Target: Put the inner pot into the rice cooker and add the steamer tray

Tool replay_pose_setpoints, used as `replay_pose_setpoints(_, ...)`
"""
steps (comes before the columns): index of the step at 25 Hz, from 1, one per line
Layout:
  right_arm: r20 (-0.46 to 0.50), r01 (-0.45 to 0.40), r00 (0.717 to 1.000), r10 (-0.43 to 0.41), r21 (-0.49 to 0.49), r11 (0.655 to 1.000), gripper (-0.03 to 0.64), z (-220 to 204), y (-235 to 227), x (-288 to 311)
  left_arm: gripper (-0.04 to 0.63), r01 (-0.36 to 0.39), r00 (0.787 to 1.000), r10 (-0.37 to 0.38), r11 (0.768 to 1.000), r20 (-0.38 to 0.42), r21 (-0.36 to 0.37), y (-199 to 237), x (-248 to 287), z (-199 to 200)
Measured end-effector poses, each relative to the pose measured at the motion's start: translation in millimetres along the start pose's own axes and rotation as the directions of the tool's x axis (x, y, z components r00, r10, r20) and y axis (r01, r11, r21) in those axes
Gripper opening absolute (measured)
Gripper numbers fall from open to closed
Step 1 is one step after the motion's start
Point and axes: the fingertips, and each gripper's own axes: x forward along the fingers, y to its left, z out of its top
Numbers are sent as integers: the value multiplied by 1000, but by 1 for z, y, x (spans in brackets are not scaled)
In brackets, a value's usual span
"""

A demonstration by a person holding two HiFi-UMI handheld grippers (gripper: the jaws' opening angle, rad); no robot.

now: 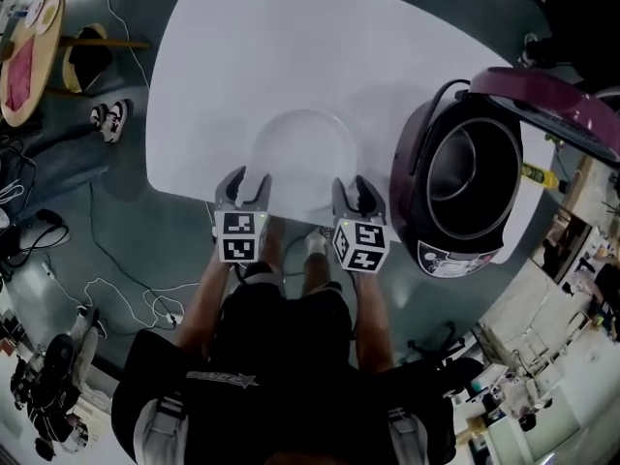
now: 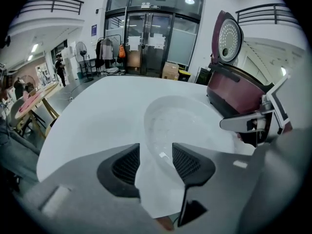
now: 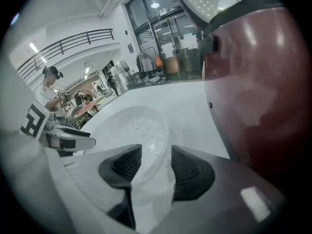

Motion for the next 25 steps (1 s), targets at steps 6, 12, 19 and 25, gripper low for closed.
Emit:
replay_pose_setpoints(6, -18, 1, 1000, -1, -17, 1000, 150, -2, 0, 4, 159, 8, 1000, -8, 1000, -7, -19, -1, 6, -3)
replay_pose_setpoints(12, -28, 20, 999, -21, -39, 999, 107, -3, 1, 7, 135, -11, 1000, 11, 1000, 7, -12, 4, 7, 0)
replay_pose_setpoints(19, 34, 24, 999, -22, -76, 997, 107, 26, 10, -10, 127, -30, 998, 32, 999, 58, -31, 9, -6, 20)
replay_pose_setpoints(25, 127, 45, 991, -33, -93, 995, 107, 67, 17, -36, 120, -27, 988, 30, 999, 154, -22, 11, -28, 63)
